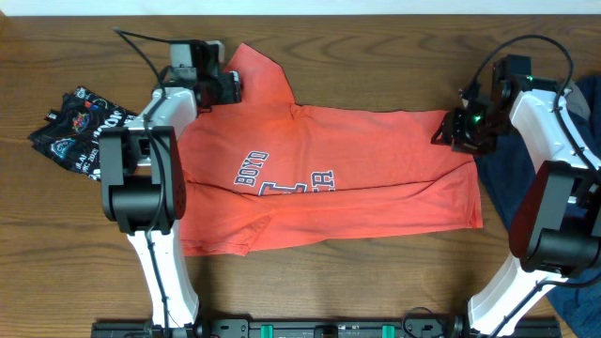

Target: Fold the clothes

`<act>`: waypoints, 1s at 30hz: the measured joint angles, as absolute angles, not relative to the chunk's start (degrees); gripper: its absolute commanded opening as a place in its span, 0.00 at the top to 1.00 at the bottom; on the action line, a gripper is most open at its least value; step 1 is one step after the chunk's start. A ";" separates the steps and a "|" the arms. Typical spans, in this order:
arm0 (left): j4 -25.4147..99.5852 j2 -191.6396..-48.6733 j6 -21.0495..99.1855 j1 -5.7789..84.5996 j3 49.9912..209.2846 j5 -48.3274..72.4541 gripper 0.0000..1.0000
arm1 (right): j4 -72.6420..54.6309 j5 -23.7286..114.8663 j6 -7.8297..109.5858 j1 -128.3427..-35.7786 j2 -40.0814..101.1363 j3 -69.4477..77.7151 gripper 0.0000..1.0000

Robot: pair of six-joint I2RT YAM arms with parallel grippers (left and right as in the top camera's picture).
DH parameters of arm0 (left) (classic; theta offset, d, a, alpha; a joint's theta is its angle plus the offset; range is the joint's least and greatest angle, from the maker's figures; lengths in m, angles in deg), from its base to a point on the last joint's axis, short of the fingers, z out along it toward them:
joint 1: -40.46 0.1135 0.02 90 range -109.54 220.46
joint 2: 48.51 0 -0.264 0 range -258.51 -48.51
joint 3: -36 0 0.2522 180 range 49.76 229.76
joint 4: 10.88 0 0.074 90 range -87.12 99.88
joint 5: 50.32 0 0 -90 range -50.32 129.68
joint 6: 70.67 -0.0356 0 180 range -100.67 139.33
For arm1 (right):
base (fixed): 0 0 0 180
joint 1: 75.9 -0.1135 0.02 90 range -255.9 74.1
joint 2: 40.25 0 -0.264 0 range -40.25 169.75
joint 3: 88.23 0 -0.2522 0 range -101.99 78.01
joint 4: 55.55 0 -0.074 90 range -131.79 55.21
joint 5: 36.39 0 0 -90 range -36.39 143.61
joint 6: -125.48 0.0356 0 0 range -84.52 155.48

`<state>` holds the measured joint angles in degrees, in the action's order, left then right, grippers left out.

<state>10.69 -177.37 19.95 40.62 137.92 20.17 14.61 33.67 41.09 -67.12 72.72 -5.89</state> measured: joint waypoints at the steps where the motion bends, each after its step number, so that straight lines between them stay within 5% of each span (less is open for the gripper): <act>1: 11.28 -177.37 19.47 40.21 137.97 20.15 0.74 | 13.45 34.39 41.37 -67.19 72.72 -5.89 0.49; 2: 11.68 -177.37 19.36 39.90 138.01 20.08 0.89 | 12.32 35.00 41.59 -67.19 72.72 -5.89 0.48; 3: 12.16 -177.37 19.50 39.66 138.01 20.11 0.94 | 11.14 35.50 41.89 -67.19 72.72 -5.89 0.47; 30: 21.05 -177.19 35.39 42.61 139.43 16.85 0.94 | -15.57 45.56 45.96 -67.54 81.84 -5.93 0.45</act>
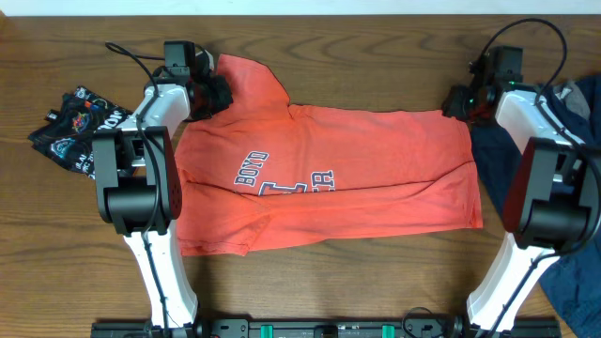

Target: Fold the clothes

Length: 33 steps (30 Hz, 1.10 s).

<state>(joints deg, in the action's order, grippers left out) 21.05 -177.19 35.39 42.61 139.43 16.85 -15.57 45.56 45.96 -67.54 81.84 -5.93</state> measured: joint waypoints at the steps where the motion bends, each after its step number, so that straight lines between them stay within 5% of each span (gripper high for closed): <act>1: 21.16 -177.19 35.71 42.61 139.45 16.83 0.94 | -16.54 45.60 46.07 -67.54 82.49 -5.93 0.47; 3: 21.47 -177.19 36.08 42.61 139.50 16.70 0.94 | -18.00 45.58 46.33 -67.56 83.15 -5.93 0.58; 6: 21.82 -177.15 36.30 42.63 139.50 16.41 0.94 | -18.33 45.43 46.81 -67.56 83.30 -5.95 0.98; 33: 35.96 -166.46 37.13 46.37 139.08 12.96 0.94 | -5.85 45.54 50.55 -66.18 71.35 -6.37 0.99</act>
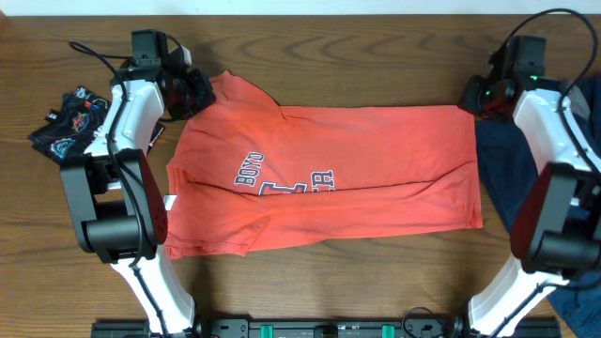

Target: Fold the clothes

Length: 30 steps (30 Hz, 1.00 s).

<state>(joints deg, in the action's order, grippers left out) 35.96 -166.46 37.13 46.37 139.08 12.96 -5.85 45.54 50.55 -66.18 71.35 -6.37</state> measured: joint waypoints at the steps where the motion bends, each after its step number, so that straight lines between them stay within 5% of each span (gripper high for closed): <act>1: 37.49 -166.46 37.13 46.46 139.08 12.94 0.94 | -4.69 45.67 50.55 -66.18 70.84 -6.39 0.99; 30: 80.20 -153.78 31.45 53.80 137.29 17.27 0.94 | 29.01 47.20 47.16 -59.34 69.71 -6.48 0.99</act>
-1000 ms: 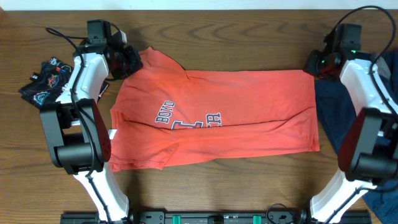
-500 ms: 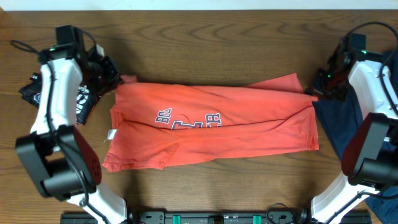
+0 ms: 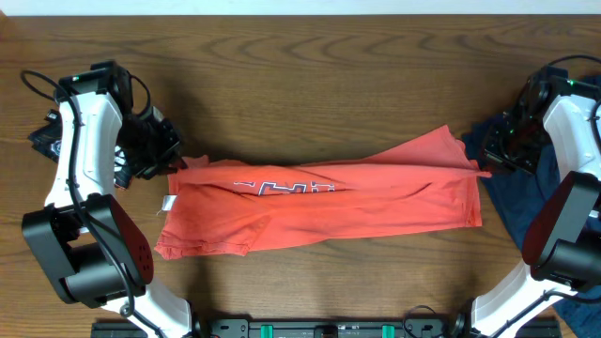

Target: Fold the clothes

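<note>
An orange-red T-shirt with navy lettering lies across the middle of the table in the overhead view. Its far half is drawn forward over the near half into a long band, so the lettering shows only as a thin strip. My left gripper is shut on the shirt's far left corner by the sleeve. My right gripper is shut on the far right corner, which rises in a small peak. Both held corners sit about halfway down the shirt.
A navy garment lies at the right edge under and beside the right arm. A dark patterned cloth lies at the far left, mostly hidden behind the left arm. The wooden table is bare behind the shirt.
Both grippers have moved toward the front of the table with the shirt's far corners in them. The far half of the shirt now lies folded over the near half and hides most of the lettering.
At first the shirt lay spread flat, both grippers at its far edge near the sleeve and the right hem corner. Over the following two moments each shifted outward along that edge to the corners. Now the corners are pulled forward and the shirt is halfway folded lengthwise.
</note>
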`<act>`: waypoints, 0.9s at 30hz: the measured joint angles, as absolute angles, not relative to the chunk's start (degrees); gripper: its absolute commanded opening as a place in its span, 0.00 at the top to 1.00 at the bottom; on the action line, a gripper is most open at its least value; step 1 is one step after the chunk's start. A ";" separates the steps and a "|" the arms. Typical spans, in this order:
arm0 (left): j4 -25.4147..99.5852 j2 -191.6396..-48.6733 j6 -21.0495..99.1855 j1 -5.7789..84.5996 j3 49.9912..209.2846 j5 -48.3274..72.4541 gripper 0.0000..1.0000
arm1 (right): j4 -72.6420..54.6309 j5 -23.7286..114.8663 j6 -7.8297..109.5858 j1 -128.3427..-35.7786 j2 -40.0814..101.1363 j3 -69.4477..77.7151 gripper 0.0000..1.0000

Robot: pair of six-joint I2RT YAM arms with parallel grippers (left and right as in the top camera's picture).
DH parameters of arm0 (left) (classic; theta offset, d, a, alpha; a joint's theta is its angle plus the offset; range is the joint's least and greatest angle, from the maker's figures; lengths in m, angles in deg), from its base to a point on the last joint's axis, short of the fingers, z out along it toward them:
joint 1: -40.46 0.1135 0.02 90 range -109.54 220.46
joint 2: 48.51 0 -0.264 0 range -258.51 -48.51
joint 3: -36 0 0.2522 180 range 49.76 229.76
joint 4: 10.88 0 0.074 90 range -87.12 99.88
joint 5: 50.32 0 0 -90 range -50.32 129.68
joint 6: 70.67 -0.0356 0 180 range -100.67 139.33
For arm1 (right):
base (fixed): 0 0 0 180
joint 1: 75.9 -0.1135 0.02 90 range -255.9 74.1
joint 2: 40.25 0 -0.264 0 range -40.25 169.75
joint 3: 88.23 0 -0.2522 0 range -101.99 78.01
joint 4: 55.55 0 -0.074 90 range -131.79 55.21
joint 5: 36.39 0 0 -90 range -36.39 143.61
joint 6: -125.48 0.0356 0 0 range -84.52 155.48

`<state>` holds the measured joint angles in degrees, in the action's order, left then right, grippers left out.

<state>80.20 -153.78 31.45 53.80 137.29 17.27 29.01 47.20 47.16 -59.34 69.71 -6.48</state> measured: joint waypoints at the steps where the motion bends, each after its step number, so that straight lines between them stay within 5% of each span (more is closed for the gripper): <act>1: 81.20 -153.78 31.19 53.80 137.05 17.40 0.94 | 29.60 47.59 47.10 -59.34 69.62 -6.48 0.99; 21: 82.32 -153.85 28.46 53.80 121.20 19.78 0.92 | 37.21 56.77 47.01 -59.32 69.47 -6.48 0.99; 27: 86.38 -153.85 28.00 53.83 121.03 21.29 0.59 | 39.57 58.34 47.07 -59.30 69.47 -6.48 0.90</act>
